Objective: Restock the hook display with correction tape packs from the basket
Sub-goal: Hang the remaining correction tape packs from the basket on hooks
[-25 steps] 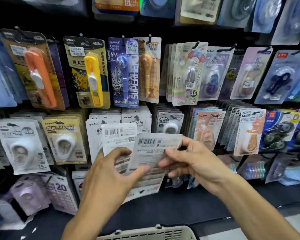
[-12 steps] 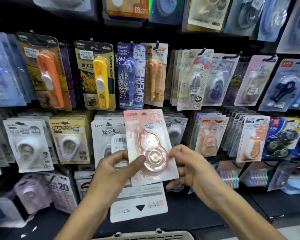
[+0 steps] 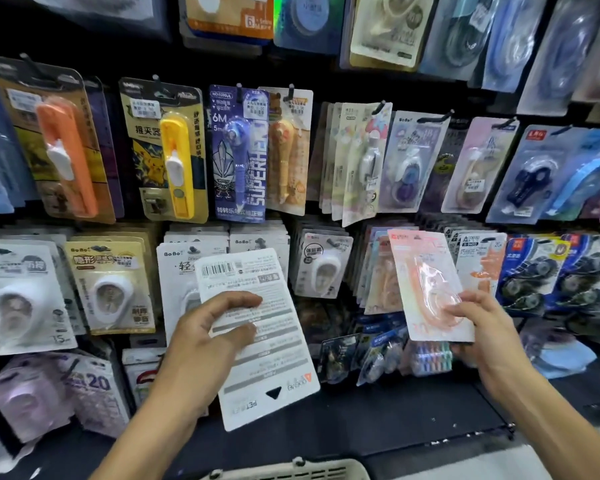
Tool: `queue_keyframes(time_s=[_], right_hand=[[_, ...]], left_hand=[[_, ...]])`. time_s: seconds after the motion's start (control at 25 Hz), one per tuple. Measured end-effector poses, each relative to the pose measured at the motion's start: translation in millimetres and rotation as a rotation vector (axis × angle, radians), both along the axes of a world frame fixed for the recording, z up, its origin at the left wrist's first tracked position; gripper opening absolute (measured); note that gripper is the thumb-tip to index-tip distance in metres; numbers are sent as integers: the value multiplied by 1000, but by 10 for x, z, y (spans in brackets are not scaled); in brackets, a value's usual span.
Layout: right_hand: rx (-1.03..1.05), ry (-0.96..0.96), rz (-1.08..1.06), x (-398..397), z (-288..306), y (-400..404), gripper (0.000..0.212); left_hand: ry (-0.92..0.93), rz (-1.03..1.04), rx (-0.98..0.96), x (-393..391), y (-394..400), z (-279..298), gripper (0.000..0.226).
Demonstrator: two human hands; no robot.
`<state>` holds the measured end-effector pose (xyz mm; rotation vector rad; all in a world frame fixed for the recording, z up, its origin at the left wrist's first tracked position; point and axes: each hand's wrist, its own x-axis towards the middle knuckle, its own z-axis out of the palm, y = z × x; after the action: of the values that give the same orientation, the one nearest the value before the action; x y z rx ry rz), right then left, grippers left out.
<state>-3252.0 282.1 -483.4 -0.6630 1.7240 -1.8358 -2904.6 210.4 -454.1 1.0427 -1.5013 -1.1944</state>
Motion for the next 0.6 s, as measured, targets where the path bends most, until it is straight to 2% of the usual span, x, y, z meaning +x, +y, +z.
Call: queue_keyframes(time_s=[0.12,0.2,0.28,0.32,0.4,0.44,0.52,0.56,0.6], right_hand=[[65,103,-7,-81,-64,38,17],[114,148,4,-120,-101,29,19],[190,193,25,-75,-116,31,27],[284,318,-2,-36,-113,33,34],[370,524,-60,133,-22,35,40],[308,439,25,262,32,31,37],[220,-34,468,595,102,20,52],[241,-186,675,785,136,2,59],[263,-207,847,920,127,-13,58]], left_hand=[[-45,-4,-80,-49,6,-19,79],[-39,-4,-101,-89,-15,-60,104],[21,5,-56,-127,-41,-121,116],[34,19,-41,-142,-55,-155,114],[-11,22,-138,-170,-86,-227,85],[-64,16,-245,-185,-91,-251,68],[-167,-22,-464,-211,-55,-240,48],[-211,-58,-622,-230,-34,-227,41],[-270,-94,-804,-249,-11,-226,35]])
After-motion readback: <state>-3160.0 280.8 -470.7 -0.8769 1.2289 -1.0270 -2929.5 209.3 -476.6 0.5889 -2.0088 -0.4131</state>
